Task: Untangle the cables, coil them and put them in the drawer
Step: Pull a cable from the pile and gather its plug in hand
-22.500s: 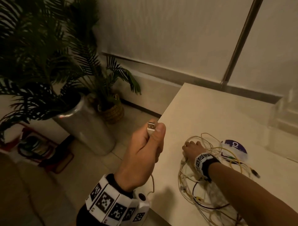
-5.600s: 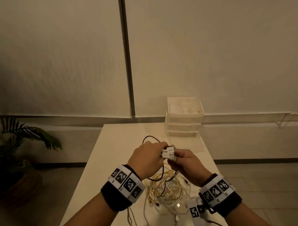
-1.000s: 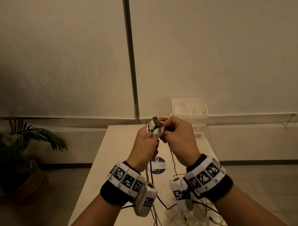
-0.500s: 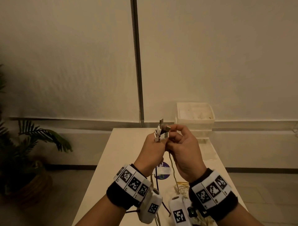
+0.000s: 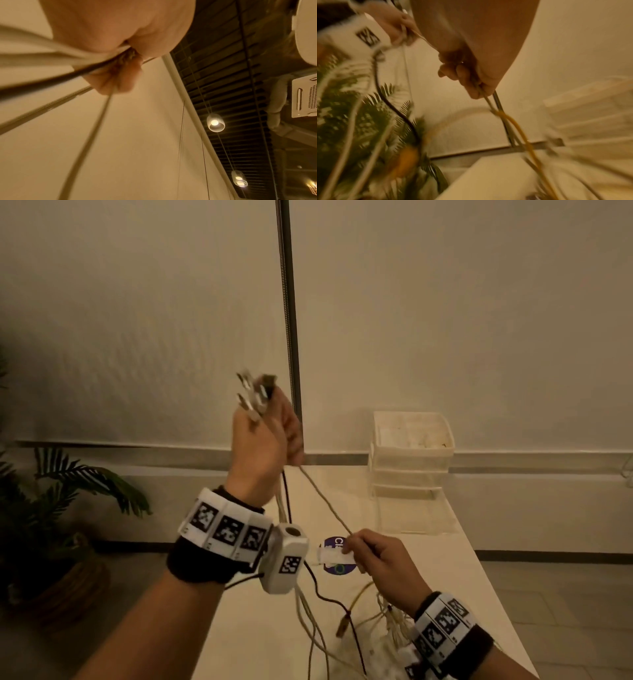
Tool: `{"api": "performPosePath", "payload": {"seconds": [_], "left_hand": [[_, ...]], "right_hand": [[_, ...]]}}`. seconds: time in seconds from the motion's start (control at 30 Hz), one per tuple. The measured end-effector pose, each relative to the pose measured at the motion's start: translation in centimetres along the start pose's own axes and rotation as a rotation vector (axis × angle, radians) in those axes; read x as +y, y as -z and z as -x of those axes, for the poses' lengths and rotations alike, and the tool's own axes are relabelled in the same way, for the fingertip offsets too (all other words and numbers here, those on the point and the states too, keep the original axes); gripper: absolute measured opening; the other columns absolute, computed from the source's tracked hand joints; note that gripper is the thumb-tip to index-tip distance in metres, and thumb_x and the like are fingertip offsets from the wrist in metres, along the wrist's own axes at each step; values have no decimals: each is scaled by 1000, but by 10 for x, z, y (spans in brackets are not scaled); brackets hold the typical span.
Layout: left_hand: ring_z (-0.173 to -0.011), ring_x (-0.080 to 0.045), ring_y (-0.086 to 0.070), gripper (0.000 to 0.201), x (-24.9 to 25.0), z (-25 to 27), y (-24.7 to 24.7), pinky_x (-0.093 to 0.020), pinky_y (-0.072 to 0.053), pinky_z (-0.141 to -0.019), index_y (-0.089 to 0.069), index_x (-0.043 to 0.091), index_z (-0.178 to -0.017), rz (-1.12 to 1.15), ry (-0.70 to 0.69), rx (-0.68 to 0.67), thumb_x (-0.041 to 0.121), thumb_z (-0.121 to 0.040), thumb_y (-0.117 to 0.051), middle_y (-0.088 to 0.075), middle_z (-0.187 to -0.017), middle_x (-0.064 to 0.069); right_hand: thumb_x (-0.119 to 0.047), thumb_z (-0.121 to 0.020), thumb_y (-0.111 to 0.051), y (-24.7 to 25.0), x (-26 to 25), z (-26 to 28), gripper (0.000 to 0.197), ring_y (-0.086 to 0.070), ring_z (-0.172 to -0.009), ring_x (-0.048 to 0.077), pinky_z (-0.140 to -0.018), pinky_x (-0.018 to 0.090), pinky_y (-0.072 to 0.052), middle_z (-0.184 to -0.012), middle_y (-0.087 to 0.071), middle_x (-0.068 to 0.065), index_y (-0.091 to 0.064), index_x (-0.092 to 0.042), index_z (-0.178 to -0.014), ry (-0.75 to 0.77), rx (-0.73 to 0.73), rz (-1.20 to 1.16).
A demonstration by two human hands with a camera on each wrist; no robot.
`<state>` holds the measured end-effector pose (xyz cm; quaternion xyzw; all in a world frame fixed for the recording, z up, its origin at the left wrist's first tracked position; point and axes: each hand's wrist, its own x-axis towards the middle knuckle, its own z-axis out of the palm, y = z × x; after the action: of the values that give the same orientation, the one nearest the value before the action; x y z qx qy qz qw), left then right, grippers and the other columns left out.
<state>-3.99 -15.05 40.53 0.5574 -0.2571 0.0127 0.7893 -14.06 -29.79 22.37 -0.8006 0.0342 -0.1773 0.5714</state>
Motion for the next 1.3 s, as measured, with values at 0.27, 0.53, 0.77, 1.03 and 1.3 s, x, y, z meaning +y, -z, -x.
{"api": "performPosePath", "payload": {"seconds": [0.27,0.53,0.77,1.03,1.3], "left_hand": [[-53,3,-53,31,-6,11,23,-17,-40,-52,-59,27,-74,-563,-57,-323,22,-102,-46,-59,-66,14],[-94,-25,-62,35,-80,60,-13,-37,-51,-82,-61,20,-119,-938,119,-620,7,-93,-41,-71,-104,-6],[-73,-25,-58,22,-80,47,-6,-31,-47,-62,-55,23,-84,-1008,70,-560,6,-91,-43,-66,-84,-7],[-68,-24,-61,20,-30,5,-18,-29,-50,-60,-63,13,-81,-781,-138,-21,0,-90,-50,-64,-74,-4],[-83,-21,-57,30,-11,-13,10,-24,-34,-64,-57,15,-126,-869,-183,55,9,-97,-51,-61,-91,2]], "right_hand": [[-20,-100,-46,20,40,4,36,-33,-53,17,-51,31,-30,-53,-38,-8,-52,-9,-66,-212,61,-54],[-13,-83,-63,19,-35,-30,19,-38,-53,13,-52,27,-34,-61,-51,4,-66,-20,-66,-77,-84,-315],[-10,-81,-52,34,-36,-34,24,-31,-53,14,-55,28,-27,-65,-39,9,-63,10,-86,-148,-119,-439],[-16,-97,-47,18,-9,-36,21,-38,-53,13,-53,24,-33,-60,-43,4,-57,-2,-85,-69,-143,-253],[-18,-104,-35,20,20,-26,34,-27,-47,9,-53,27,-24,-50,-34,-4,-54,-5,-79,-278,-16,-301]]}}
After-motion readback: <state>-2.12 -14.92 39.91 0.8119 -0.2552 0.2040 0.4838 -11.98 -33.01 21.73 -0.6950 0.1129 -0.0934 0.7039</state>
